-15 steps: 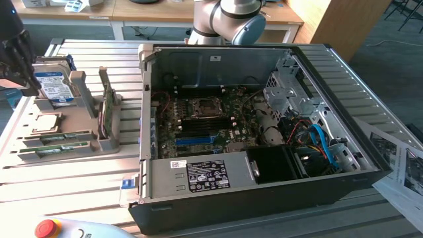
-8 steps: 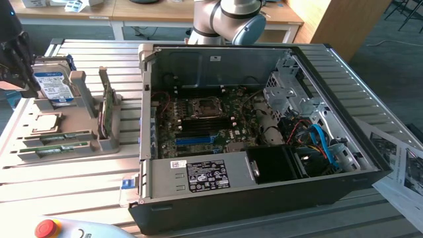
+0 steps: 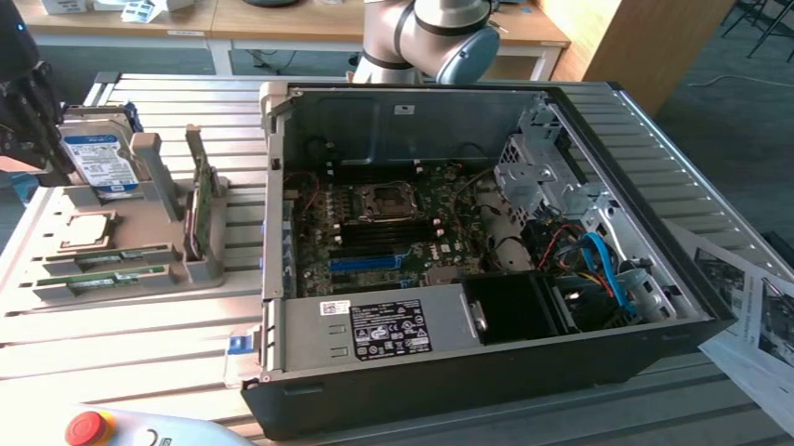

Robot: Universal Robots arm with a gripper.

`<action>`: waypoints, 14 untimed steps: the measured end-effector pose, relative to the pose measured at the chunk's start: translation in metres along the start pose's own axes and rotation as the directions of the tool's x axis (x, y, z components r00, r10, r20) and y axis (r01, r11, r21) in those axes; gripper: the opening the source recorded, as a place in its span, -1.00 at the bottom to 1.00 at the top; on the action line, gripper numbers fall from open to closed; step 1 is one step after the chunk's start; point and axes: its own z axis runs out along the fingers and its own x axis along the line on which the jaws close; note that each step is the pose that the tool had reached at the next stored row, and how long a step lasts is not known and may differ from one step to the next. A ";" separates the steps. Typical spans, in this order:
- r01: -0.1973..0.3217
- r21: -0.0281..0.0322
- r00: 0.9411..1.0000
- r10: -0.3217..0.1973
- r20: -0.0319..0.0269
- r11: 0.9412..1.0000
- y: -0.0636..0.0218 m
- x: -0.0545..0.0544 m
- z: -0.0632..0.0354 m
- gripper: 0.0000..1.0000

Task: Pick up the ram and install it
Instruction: 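Pick up the ram and move it above insertion slot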

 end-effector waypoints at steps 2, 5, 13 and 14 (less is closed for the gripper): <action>0.000 0.000 1.000 0.000 0.000 1.000 0.0000 0.000 0.0000 -0.51; 0.000 0.000 1.000 0.000 0.000 1.000 0.0000 0.000 0.0001 -0.51; 0.000 0.000 1.000 0.000 0.000 1.000 -0.0002 0.000 0.0046 -0.51; 0.000 0.000 1.000 0.000 0.000 1.000 -0.0002 0.000 0.0054 -0.51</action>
